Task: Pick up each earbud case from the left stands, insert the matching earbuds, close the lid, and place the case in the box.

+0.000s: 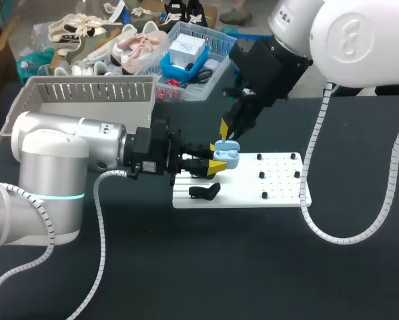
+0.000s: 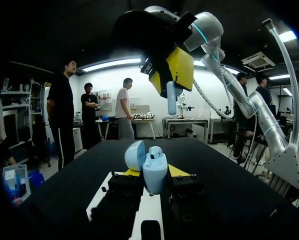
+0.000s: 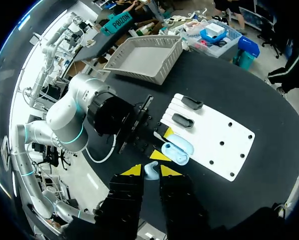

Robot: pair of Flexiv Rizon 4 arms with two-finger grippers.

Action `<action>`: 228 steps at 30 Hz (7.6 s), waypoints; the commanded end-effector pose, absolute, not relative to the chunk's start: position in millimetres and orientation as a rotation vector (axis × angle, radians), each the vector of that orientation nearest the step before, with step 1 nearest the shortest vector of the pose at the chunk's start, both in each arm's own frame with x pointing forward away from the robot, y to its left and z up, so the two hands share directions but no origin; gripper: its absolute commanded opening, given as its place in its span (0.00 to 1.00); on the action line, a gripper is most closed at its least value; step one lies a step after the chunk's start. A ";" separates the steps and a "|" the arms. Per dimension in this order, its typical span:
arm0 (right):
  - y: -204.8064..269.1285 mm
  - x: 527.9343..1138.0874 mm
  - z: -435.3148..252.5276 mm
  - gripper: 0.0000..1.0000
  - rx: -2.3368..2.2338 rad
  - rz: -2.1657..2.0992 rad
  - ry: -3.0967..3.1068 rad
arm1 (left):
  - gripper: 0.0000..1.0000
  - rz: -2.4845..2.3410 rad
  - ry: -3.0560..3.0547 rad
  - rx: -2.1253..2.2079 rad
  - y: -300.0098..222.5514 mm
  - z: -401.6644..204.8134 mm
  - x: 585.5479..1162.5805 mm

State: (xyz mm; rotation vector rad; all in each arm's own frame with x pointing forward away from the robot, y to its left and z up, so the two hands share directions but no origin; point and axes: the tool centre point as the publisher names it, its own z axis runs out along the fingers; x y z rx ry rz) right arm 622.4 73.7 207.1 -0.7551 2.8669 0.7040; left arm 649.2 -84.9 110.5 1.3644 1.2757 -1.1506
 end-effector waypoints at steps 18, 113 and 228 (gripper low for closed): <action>76.9 629.8 198.5 0.00 -0.606 0.577 2.840 | 0.00 -1.149 1.277 1.364 -85.4 110.2 649.3; 84.0 644.4 155.8 0.35 -0.639 0.523 2.865 | 0.00 -1.149 1.277 1.364 -85.4 110.2 649.3; 7.9 671.3 163.2 1.00 -0.069 0.438 2.812 | 0.00 -0.767 1.596 1.086 81.5 147.6 714.3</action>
